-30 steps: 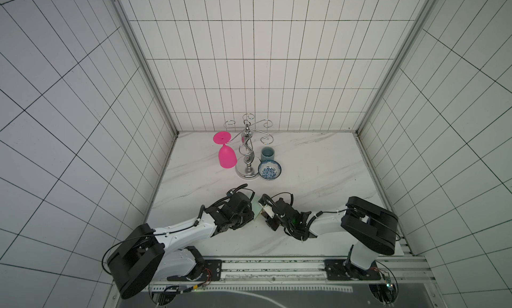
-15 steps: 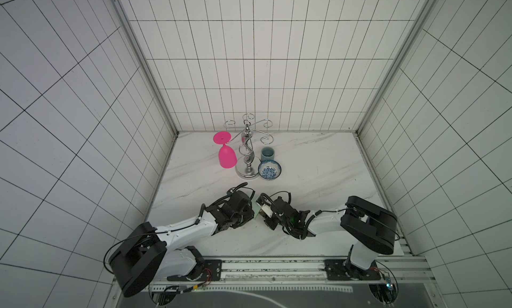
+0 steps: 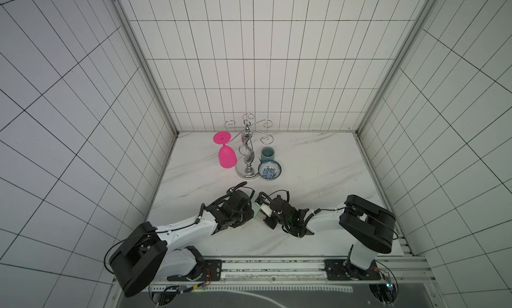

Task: Take out the earrings from the drawer-style jewelry box
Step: Open the drawer in the jewelry box.

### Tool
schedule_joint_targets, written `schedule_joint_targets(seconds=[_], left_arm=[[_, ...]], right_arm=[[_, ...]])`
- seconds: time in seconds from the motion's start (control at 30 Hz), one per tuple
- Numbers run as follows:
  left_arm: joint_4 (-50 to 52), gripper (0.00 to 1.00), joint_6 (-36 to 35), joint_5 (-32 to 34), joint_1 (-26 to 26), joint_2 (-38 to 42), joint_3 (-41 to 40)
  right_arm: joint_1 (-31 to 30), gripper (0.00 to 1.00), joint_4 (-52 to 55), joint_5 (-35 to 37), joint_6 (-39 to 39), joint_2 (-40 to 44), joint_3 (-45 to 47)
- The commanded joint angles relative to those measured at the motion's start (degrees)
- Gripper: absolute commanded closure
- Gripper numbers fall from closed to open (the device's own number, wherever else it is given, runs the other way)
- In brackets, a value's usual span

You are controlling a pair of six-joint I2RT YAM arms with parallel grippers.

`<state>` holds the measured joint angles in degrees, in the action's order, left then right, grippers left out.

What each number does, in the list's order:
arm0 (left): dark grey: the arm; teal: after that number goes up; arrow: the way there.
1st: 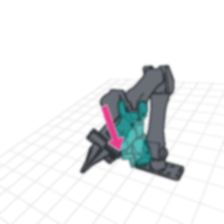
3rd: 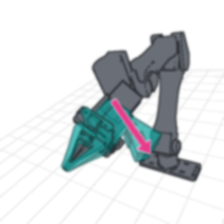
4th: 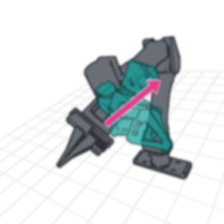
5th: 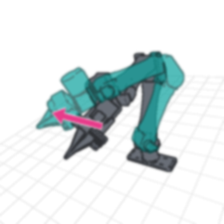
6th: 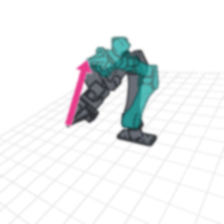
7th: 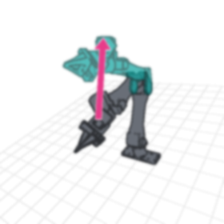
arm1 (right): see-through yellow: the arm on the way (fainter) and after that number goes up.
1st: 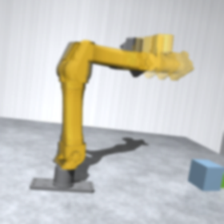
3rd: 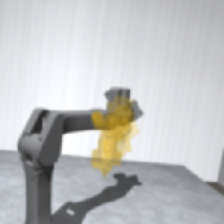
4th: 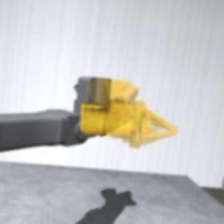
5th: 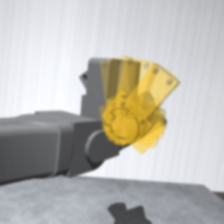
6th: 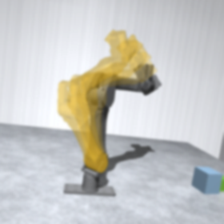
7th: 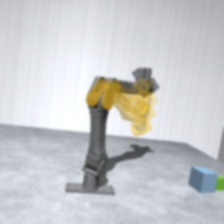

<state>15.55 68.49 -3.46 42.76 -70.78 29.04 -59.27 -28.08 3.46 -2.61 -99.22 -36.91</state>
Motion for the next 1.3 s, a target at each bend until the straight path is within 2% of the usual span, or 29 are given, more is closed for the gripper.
schedule_joint_targets(seconds=[0.0, 0.53, 0.73, 0.9, 1.0, 1.1, 1.27], left_arm=[[2.0, 0.68, 0.1, 1.4, -0.4, -0.9, 0.6], [-0.4, 0.69, 4.0, 3.2, -2.6, 0.5, -3.2], [-1.1, 0.69, 3.6, 3.3, -2.8, 0.1, -2.6], [1.4, 0.7, 1.5, 4.4, -2.2, 1.8, 1.0], [2.9, 0.66, 0.1, 5.6, -1.2, 4.9, 3.2], [3.0, 0.58, -2.0, 5.5, -0.7, 7.1, 4.8], [4.6, 0.45, -1.2, 2.5, -1.7, 2.7, 4.6]], right_arm=[[0.3, 1.0, 0.7, -0.1, -1.5, 0.7, -3.9], [0.3, 1.0, 4.6, -0.4, 1.7, 8.1, 3.2], [0.4, 1.0, 6.4, -0.6, 3.8, 10.0, 5.5], [0.9, 1.0, 6.5, -2.0, 5.7, 9.2, 6.4], [1.3, 1.0, 6.5, -2.1, 6.4, 9.6, 6.4], [1.6, 1.0, 6.5, -2.9, 7.1, 9.8, 6.8], [1.8, 1.0, 6.2, -3.1, 7.7, 8.6, 6.9]])
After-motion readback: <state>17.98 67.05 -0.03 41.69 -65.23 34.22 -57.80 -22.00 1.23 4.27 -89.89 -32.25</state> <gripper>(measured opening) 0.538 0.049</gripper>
